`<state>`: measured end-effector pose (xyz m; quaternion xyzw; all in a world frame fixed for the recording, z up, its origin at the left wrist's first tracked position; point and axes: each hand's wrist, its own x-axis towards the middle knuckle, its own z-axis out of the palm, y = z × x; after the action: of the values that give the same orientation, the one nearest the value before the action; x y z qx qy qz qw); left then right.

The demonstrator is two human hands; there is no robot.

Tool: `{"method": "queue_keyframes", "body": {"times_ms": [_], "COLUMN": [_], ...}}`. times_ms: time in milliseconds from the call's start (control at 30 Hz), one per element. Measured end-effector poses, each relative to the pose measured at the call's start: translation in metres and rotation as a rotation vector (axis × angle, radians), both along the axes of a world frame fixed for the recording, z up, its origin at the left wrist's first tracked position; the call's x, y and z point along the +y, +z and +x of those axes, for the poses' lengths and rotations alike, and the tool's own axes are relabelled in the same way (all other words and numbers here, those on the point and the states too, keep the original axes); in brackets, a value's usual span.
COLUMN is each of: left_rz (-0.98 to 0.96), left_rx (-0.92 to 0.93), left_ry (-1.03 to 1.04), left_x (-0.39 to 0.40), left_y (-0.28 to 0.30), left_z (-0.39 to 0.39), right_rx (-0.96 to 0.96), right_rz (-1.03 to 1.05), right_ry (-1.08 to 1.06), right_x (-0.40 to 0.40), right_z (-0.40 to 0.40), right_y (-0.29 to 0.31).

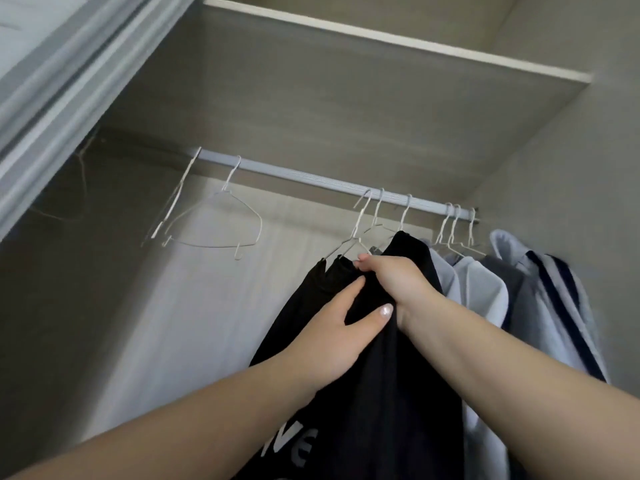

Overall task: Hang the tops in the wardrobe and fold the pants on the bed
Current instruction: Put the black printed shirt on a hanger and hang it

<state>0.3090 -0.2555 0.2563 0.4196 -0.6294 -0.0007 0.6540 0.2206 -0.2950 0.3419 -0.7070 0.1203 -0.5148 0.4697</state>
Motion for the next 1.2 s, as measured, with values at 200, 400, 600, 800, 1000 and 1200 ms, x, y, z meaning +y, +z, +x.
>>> {"method": "queue_keyframes", "body": {"times_ms": [200,400,600,800,1000,1200], "left_rz": [-0.058,-0.145,-0.107,-0.065,-0.053,-0.006], "left_rx": [-0.027,-0.023,0.016,0.042,0.093,0.212], "left_ry": [-0.037,-0.016,0.008,0.031,-0.020,-0.023], "left_x": [-0.038,-0.065,-0.081,-0.077,-0.046,-0.004], "left_y": [0.048,0.091,0.087,0.058,0.028,-0.031], "left_z": [0.027,0.052,0.069,0.051,0.041,0.039], "right_rx": [0.004,0.006,0.048,-0.012,-0.186,-0.203], "right_rz": [-0.119,-0.232,-0.191,-0.090,-0.156,-0.395], "right_ry": [-0.151,-0.238,-0.179,0.026,0.240,0.313], "right_x": [-0.036,-0.057,-0.081,-0.090,-0.084,-0.057], "right_z": [0.035,0.064,0.084,0.078,0.071,0.066], "right_y": [0.049,0.096,0.091,0.076,0.022,-0.069]}}
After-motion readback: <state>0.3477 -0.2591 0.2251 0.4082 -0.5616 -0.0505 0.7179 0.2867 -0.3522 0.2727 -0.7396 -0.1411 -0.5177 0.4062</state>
